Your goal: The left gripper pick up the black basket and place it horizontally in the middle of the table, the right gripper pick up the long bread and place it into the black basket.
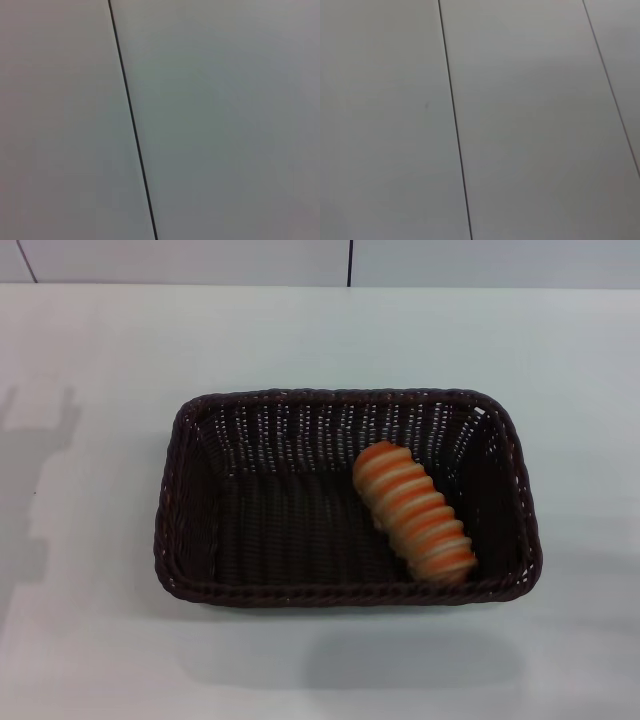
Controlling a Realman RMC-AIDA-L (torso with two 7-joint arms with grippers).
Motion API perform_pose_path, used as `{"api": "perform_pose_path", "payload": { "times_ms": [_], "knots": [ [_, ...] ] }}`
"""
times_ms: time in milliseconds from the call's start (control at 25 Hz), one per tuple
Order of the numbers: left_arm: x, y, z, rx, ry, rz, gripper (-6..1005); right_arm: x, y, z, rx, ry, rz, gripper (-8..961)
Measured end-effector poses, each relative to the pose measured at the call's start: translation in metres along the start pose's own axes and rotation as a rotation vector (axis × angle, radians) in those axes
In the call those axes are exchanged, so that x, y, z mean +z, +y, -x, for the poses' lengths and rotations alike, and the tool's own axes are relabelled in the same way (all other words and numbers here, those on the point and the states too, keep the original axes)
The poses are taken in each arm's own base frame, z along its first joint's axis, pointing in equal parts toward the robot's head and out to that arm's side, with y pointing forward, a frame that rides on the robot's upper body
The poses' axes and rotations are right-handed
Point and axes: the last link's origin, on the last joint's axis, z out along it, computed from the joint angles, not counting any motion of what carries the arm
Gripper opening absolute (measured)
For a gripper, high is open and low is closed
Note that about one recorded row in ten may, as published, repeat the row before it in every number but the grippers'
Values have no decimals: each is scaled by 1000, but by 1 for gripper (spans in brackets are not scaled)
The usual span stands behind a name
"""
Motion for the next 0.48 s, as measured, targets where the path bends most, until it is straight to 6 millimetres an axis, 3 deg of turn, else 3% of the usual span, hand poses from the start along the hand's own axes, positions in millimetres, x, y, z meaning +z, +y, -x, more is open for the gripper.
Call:
{"api": "perform_pose_path", "payload": {
  "times_ms": [480],
  "knots": [
    [-11, -2, 4, 0, -19, -12, 752, -4, -4, 0, -12, 7, -8, 847]
  ]
}}
